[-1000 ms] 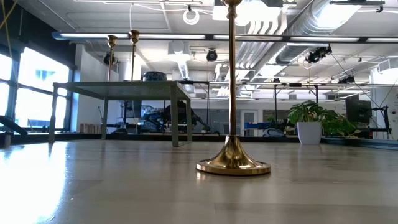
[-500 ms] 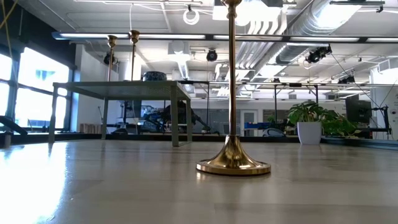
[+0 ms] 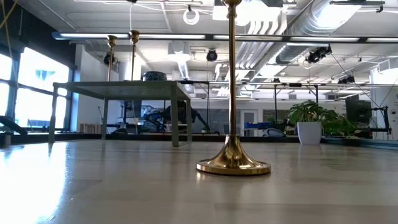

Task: Pick & Place candle stick holders
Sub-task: Put the right blue patterned round candle on the shelf

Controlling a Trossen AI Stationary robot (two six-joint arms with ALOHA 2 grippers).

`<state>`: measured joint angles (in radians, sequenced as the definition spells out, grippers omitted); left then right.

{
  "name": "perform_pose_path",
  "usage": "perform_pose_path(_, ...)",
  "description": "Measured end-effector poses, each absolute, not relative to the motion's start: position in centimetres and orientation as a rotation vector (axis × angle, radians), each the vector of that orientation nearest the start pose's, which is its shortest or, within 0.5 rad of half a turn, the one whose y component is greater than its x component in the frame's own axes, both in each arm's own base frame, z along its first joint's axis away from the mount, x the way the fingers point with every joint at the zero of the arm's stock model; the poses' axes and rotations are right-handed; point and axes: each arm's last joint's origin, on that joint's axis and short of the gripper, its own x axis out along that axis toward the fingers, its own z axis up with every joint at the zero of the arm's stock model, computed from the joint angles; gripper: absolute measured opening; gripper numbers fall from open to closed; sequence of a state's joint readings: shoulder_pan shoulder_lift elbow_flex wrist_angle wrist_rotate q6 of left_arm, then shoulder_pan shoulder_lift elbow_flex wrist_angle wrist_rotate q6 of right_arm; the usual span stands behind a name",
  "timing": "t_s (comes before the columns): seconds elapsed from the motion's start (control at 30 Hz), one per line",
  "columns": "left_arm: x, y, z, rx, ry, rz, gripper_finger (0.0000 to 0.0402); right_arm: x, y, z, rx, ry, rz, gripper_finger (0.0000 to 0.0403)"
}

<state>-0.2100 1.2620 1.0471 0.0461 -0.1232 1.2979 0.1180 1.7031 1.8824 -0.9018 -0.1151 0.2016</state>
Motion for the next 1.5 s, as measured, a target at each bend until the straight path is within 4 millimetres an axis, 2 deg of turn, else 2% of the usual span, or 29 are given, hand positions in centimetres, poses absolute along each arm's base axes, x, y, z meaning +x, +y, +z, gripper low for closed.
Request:
perform_pose_path(0.27, 29.7, -5.7, 33.6, 1.315, 0.135, -0.089, 0.0351, 35.5, 4.5, 40.4, 0.199, 0.745, 0.149, 0.0291)
perform_pose_path(0.5, 29.8, -5.3, 34.1, 1.249, 0.188, 0.095, 0.0351, 35.4, 4.5, 40.3, 0.194, 0.761, 0.15, 0.0291)
perform_pose_path(0.77, 29.8, -5.2, 34.1, 1.246, 0.199, 0.119, 0.0346, 35.3, 4.0, 40.2, 0.194, 0.776, 0.137, 0.0291)
perform_pose_path(0.9, 29.8, -5.3, 34.0, 1.246, 0.201, 0.118, 0.0314, 35.3, 3.9, 40.2, 0.195, 0.777, 0.133, 0.0291)
perform_pose_path(1.3, 29.9, -5.4, 33.9, 1.26, 0.166, 0.042, 0.0165, 35.2, 3.8, 40.2, 0.206, 0.78, 0.135, 0.0291)
perform_pose_path(1.5, 29.9, -5.5, 33.9, 1.28, 0.136, 0.001, 0.0131, 35.2, 3.7, 40.2, 0.221, 0.786, 0.148, 0.0291)
